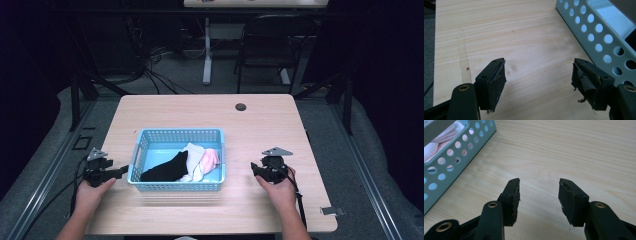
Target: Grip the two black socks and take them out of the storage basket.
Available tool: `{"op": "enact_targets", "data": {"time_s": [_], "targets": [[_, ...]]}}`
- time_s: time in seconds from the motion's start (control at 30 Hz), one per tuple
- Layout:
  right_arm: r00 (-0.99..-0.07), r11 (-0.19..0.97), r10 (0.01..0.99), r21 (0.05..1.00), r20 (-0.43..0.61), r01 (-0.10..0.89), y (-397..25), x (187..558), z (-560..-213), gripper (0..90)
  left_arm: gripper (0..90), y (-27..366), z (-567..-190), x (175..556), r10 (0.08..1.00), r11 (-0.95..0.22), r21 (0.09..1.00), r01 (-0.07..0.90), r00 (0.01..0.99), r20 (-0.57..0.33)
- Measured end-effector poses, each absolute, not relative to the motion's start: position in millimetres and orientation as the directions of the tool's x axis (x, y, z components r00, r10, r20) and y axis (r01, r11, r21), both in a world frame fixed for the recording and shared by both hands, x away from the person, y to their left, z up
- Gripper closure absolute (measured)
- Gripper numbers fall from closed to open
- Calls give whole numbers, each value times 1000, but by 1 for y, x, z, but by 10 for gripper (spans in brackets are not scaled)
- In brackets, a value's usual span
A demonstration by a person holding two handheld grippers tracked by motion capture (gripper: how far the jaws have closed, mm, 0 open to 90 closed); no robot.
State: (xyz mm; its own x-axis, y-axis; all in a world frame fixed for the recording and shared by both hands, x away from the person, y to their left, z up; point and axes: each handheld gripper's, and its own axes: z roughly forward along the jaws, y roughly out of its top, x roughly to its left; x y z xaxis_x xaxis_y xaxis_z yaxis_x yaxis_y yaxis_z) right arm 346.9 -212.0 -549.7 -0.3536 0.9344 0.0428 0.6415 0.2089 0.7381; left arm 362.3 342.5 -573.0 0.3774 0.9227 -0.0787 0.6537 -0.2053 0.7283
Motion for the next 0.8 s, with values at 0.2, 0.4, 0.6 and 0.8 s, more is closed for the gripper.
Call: {"op": "enact_targets", "data": {"time_s": [0.2,0.4,0.6,0.8], "targets": [[-357,206,933,736,51,644,-211,349,-551,516,271,344,-571,359,925,-195,734,651,371,-84],[-376,236,926,748,20,620,-208,346,-548,508,271,343,-571,358,922,-199,737,646,378,-82],[-404,237,913,737,54,633,-206,345,-547,540,271,343,-572,360,922,-205,731,651,378,-78],[-431,253,901,742,53,621,-197,344,-534,568,271,343,-573,360,923,-203,730,653,376,-79]]}}
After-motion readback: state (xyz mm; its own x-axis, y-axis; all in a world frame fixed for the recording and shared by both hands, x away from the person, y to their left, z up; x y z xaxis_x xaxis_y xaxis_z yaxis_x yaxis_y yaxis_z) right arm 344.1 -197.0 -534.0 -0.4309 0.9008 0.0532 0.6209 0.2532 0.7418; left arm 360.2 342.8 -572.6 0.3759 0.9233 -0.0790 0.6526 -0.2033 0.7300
